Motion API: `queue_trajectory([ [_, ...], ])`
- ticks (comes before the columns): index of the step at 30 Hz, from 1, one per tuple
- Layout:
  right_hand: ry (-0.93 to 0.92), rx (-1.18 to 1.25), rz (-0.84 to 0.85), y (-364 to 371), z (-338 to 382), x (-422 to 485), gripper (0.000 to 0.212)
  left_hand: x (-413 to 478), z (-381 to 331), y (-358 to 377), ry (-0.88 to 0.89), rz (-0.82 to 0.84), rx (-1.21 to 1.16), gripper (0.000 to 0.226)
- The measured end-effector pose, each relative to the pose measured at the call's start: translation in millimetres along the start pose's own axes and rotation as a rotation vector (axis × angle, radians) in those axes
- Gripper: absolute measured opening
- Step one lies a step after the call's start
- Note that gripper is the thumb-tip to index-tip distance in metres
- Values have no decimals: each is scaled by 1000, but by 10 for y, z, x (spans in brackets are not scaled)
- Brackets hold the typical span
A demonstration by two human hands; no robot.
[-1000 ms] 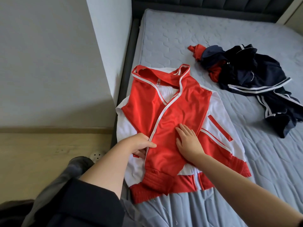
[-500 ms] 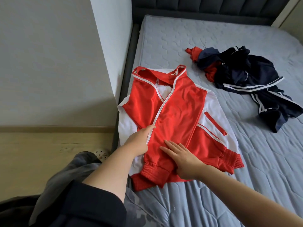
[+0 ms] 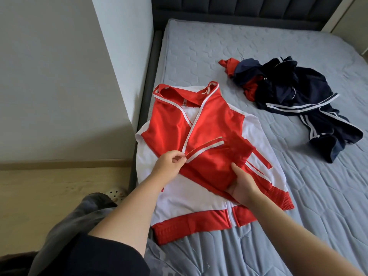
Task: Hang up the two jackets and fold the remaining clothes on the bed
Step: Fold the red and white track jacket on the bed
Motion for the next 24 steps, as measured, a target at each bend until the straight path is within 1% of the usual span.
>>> queue_trajectory([
  [2, -5, -31, -119, -166, 1, 70, 30, 30, 80, 87, -58, 10, 71, 23],
  [4, -12, -79, -203, -283, 30, 121, 30, 27, 209, 176, -161, 18, 116, 21],
  [7, -15, -16, -265, -332, 149, 220, 24, -6, 352, 338, -318, 79, -31, 11],
  [9, -25, 43, -345, -385, 271, 292, 29, -10, 371, 437, -399, 133, -192, 10],
  [11, -3, 44, -426, -466, 374, 352, 35, -11, 345, 503, -451, 170, -339, 9],
  [13, -45, 19, -470, -539, 481, 413, 25, -15, 329, 535, -470, 183, -373, 10],
  [14, -118, -13, -521, -606, 571, 414, 22, -16, 330, 541, -468, 181, -353, 12],
  [17, -354, -234, -813, -911, 856, 171, 31, 0, 325, 520, -403, 154, -212, 18],
  [18, -399, -310, -865, -975, 916, 87, 32, 13, 306, 516, -358, 144, -149, 19],
  [20, -439, -554, -866, -1024, 998, 45, 36, 29, 239, 540, -252, 143, -7, 18],
  [22, -396, -901, -778, -966, 998, 86, 39, 24, 194, 577, -191, 150, 88, 20],
  [24, -362, -1158, -694, -885, 976, 92, 48, 22, 187, 583, -176, 147, 130, 24],
])
Point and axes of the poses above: each hand's wrist, its own x-axis towards the middle knuckle, its own y-axis out of the palm, z = x × y, the point moved 8 cm from there along x, towards the middle knuckle, and after that the axes turned 2 degrees about -y, right-handed, at the moved point
